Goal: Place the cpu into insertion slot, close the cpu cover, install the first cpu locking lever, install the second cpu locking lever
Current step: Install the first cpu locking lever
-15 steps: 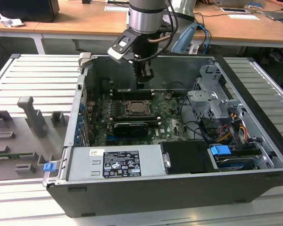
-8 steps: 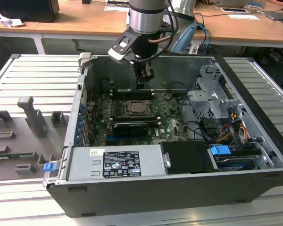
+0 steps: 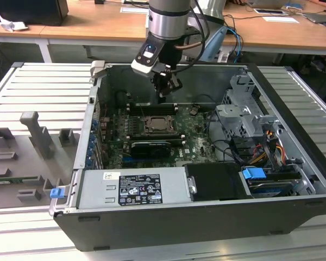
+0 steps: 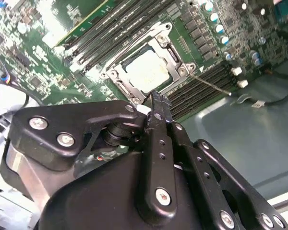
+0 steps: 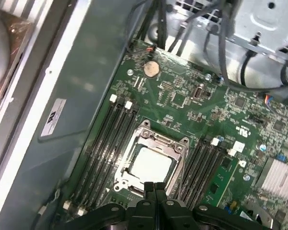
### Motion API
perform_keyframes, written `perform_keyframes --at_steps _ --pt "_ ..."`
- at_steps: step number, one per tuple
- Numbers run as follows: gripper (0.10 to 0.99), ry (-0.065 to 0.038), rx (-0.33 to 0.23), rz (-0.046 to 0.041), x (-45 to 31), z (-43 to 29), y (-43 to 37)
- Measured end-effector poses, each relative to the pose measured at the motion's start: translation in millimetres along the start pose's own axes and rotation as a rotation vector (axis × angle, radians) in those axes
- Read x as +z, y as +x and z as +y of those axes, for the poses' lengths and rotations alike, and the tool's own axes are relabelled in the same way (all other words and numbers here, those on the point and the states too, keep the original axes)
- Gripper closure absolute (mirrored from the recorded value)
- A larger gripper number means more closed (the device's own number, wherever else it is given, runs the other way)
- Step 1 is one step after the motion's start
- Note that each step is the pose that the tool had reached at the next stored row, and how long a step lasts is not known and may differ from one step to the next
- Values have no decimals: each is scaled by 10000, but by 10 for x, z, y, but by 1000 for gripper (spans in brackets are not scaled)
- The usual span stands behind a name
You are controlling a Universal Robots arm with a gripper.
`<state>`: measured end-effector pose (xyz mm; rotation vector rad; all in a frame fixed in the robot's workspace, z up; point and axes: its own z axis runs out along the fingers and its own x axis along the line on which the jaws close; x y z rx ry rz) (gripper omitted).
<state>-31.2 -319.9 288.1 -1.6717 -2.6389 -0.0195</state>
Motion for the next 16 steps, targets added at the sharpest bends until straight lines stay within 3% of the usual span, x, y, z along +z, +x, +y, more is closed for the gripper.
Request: perform_keyframes --at_steps 10,16 --pt "980 45 -2102 3 7 0 0" --pt "980 78 -3636 4 16 0 0"
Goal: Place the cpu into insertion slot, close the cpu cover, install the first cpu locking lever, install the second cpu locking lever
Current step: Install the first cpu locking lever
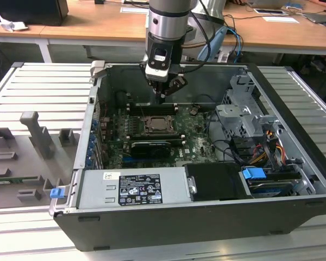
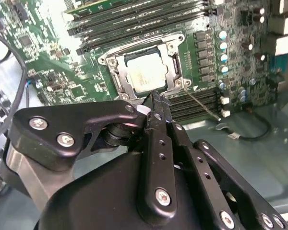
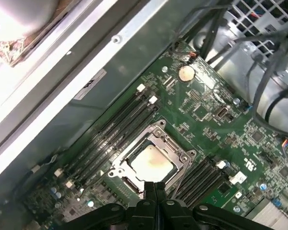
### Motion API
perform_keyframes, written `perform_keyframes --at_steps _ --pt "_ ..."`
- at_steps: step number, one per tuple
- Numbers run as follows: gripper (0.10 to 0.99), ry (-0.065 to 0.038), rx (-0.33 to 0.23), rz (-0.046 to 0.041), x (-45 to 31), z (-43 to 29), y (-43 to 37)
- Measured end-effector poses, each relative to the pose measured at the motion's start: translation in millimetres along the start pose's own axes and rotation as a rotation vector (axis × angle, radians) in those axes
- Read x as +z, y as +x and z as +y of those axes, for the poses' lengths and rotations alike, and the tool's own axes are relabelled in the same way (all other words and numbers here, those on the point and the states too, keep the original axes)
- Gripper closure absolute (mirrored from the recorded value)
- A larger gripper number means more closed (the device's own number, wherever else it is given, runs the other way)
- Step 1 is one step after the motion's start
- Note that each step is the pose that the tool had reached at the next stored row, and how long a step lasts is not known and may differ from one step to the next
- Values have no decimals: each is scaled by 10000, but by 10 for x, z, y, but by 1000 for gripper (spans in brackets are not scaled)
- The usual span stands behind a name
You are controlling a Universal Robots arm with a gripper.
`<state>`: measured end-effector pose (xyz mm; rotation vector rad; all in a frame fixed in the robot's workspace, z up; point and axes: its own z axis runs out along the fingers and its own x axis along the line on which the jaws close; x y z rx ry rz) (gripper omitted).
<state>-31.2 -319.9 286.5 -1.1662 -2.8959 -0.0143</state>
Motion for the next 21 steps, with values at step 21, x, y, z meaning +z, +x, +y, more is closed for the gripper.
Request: perform_keyframes --at_steps 21 --pt "980 99 -4551 5 23 0 -1"
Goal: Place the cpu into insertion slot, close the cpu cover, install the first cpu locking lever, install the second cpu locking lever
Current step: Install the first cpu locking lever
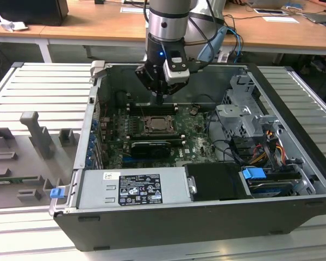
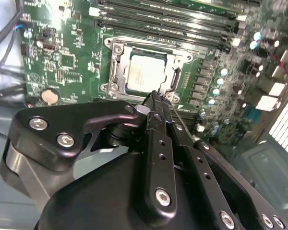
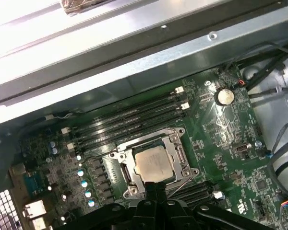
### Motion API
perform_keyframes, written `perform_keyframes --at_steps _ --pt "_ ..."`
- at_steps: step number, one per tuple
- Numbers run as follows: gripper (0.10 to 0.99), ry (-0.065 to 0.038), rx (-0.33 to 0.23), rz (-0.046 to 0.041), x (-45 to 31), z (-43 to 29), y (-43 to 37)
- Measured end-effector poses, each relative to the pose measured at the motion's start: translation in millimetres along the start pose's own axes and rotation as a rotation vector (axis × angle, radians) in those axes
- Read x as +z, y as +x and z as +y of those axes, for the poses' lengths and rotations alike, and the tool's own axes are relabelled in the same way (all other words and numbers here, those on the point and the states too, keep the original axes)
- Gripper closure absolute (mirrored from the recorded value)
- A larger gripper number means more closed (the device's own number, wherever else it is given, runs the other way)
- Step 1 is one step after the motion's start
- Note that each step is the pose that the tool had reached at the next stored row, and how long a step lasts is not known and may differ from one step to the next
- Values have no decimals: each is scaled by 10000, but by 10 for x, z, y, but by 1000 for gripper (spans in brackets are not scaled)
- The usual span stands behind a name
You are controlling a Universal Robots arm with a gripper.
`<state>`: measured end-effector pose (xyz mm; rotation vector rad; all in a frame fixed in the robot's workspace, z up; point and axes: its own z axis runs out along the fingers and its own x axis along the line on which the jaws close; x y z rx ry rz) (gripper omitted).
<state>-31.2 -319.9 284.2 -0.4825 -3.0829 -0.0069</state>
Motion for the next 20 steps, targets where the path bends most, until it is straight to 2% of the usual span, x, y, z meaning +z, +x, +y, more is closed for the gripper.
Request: perform_keyframes --at_steps 4,7,10,11,13,14,17,20 --pt "980 18 -881 1 1 0 0" --pt "980 43 -1944 2 4 0 0" --pt "980 53 -2653 3 5 0 0" --pt "980 48 -2769 -7 5 0 0" --pt "980 -1 -2833 -134 5 -1 4" --pt "980 -30 -2858 -164 6 -3 10" --pt "980 -105 -2954 -156 12 -18 57" --pt "980 -125 -2993 -152 20 -50 155"
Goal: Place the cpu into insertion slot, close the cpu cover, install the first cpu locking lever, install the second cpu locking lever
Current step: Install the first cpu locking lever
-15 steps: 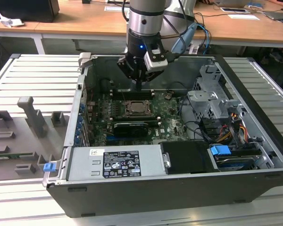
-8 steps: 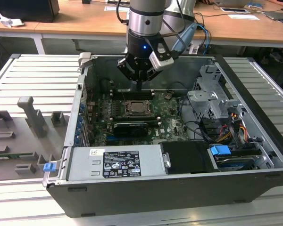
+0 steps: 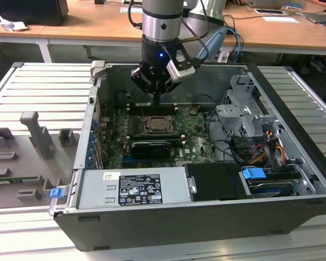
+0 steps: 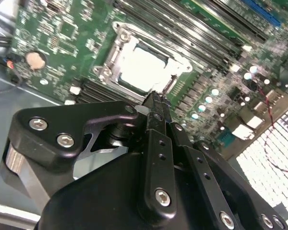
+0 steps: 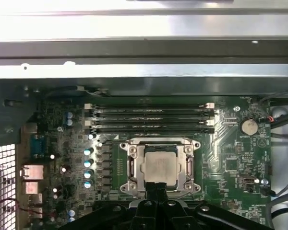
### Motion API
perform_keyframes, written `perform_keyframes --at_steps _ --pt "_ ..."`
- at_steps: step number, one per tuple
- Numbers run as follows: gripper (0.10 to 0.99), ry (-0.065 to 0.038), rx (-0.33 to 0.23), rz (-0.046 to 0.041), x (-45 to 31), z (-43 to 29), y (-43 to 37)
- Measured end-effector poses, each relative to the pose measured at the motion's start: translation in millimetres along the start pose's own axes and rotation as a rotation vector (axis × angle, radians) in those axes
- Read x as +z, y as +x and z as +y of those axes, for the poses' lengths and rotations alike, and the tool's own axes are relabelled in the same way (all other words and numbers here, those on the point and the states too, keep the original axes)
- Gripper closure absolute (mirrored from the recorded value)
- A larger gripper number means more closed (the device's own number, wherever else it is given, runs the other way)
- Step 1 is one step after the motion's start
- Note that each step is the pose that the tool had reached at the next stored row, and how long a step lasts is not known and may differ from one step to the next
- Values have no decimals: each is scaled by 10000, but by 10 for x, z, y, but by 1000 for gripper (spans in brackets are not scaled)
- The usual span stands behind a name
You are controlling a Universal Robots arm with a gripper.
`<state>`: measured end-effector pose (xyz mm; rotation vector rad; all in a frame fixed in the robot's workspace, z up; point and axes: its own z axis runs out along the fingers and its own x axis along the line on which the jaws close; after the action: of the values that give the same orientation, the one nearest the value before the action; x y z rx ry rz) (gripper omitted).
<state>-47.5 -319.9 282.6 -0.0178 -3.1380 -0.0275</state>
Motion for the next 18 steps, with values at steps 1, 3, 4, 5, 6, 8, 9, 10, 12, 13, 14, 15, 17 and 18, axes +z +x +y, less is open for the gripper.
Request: perform_keyframes --at_steps 1,3,4,5,6,8,9,10,12,13,14,15,17,18 --pt "980 -2 -7 0 2 0 28" --pt "980 -3 -45 1 10 -1 124" --pt "980 -4 -69 1 15 -2 154" --pt "980 -6 -104 2 20 -2 171" --pt "980 -15 -158 4 30 -2 187" --pt "980 -40 -264 5 53 -3 212" --pt "980 -49 -311 6 65 -4 226" --pt "980 -54 -362 7 85 -5 277" --pt "980 -55 -396 7 107 -5 398" --pt "980 -56 -414 7 115 -3 444" --pt "980 -55 -426 8 121 2 468" --pt "980 -54 -435 10 126 9 478" --pt "980 -54 -454 9 145 28 505" --pt "980 -54 -460 9 153 37 514"
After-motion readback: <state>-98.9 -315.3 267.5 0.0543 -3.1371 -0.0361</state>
